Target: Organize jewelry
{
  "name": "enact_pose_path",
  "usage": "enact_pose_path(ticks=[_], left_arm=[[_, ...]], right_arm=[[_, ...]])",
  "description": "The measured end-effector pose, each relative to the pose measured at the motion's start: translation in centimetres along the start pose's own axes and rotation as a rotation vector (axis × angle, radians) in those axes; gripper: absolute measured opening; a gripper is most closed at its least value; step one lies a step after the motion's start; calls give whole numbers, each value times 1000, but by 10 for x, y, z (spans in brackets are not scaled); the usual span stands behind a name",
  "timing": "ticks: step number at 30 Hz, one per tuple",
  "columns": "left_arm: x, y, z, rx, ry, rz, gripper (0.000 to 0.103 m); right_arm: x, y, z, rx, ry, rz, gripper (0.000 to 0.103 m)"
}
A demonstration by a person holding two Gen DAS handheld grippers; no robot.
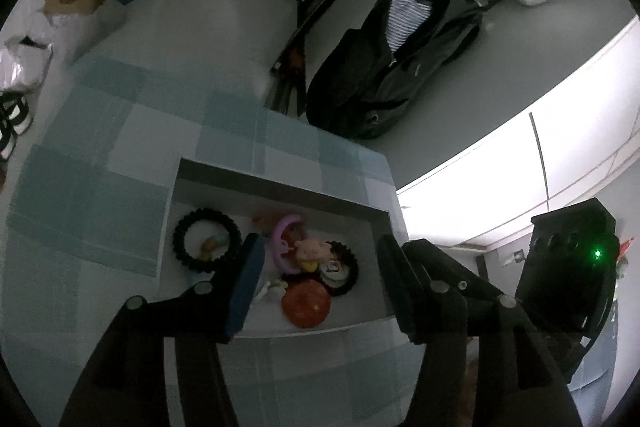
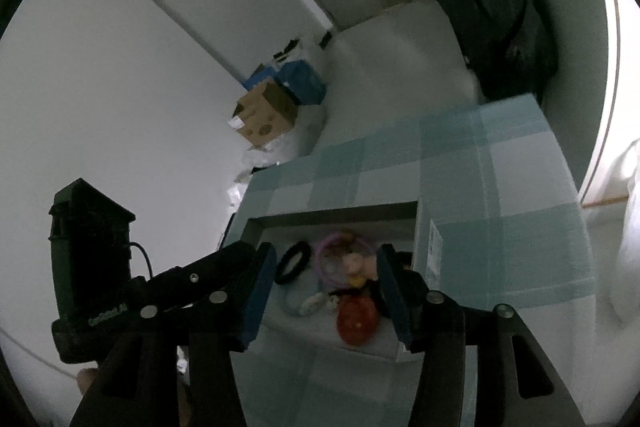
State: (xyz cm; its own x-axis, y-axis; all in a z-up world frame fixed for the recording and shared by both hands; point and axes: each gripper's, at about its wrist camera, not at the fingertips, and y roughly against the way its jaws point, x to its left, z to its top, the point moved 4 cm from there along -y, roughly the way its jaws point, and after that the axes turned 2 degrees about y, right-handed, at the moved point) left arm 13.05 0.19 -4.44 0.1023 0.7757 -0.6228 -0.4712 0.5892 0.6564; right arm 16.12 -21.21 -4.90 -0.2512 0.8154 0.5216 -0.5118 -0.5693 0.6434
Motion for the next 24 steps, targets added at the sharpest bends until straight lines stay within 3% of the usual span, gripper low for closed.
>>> enact_pose_path(ticks=[6, 13, 15, 17, 24], left_arm=[[-12, 14, -5, -51, -78, 65, 54], [-21, 26, -17, -142, -210, 265, 54], [-24, 31, -19, -170, -240, 308, 57], [-24, 36, -21, -195, -253, 336, 70], [-18, 49, -33, -268, -277, 457, 72]], right_arm=[[6, 15, -3, -40, 46, -28, 63], [15, 29, -11, -90, 113, -45, 73], [19, 33, -14, -100, 137, -53, 78], [22, 36, -18, -109, 167, -66, 79], [23, 45, -33, -123, 221, -97, 87]])
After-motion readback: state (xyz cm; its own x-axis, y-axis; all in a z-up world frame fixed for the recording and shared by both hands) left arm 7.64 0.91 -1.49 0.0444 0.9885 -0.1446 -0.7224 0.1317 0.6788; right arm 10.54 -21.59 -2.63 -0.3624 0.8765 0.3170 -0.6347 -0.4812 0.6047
